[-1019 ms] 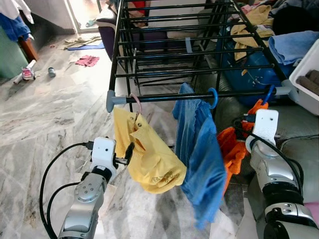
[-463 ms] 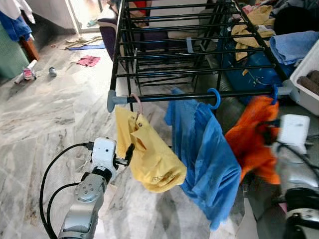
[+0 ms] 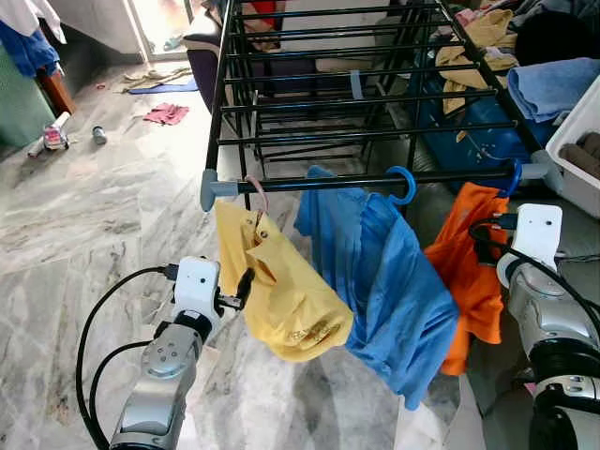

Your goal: Hang hanger

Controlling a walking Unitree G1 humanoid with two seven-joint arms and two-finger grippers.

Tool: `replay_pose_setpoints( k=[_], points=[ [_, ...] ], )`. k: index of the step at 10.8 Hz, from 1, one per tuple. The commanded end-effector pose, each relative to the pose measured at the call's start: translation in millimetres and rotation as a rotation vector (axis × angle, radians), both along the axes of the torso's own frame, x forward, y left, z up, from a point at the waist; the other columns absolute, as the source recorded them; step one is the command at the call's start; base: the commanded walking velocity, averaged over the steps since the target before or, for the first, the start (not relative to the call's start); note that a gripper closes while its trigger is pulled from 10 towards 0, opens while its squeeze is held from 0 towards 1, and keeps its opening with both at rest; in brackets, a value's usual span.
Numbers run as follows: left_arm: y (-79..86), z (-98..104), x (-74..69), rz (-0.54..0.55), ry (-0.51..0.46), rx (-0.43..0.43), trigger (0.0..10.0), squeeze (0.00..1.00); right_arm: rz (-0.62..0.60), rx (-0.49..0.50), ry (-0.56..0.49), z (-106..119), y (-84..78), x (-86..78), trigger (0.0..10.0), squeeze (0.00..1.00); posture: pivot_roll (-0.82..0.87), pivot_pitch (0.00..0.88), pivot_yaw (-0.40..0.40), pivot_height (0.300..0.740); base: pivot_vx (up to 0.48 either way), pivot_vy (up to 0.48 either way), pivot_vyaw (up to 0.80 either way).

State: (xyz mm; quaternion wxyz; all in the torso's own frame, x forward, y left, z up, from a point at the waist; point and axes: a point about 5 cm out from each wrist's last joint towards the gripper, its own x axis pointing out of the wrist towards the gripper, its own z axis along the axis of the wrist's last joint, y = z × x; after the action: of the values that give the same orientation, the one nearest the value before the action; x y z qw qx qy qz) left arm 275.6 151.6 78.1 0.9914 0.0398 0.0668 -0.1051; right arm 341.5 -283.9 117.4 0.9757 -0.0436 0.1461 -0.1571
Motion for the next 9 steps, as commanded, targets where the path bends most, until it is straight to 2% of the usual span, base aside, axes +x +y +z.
replay_pose_setpoints(
  k=[1, 4, 8, 9],
  points=[
    [2.0, -1.8, -0.2, -0.001, 0.016, 0.012, 10.0, 0.0, 0.003, 0.015, 0.025, -4.0, -4.0, -2.5, 10.0, 0.0, -0.05, 0.07, 0.022, 0.74, 0.0, 0.0, 0.0],
    [-1.6, -3.5, 2.2, -0.019, 0.028, 0.023, 10.0, 0.0, 0.105, 0.083, 0.0, -1.4, 16.7, 4.8, 10.0, 0.0, -0.05, 0.06, 0.027, 0.74, 0.0, 0.0, 0.0],
    [-2.6, -4.4, 1.3, -0.007, 0.032, 0.015, 10.0, 0.0, 0.151, 0.067, -0.025, 2.6, 35.6, 6.2, 10.0, 0.0, -0.05, 0.065, 0.014, 0.74, 0.0, 0.0, 0.0],
    [-2.9, -4.5, 1.2, -0.009, 0.034, 0.014, 10.0, 0.0, 0.141, 0.062, -0.014, 1.1, 36.7, 5.4, 3.8, 0.0, -0.05, 0.065, 0.014, 0.74, 0.0, 0.0, 0.0]
  ],
)
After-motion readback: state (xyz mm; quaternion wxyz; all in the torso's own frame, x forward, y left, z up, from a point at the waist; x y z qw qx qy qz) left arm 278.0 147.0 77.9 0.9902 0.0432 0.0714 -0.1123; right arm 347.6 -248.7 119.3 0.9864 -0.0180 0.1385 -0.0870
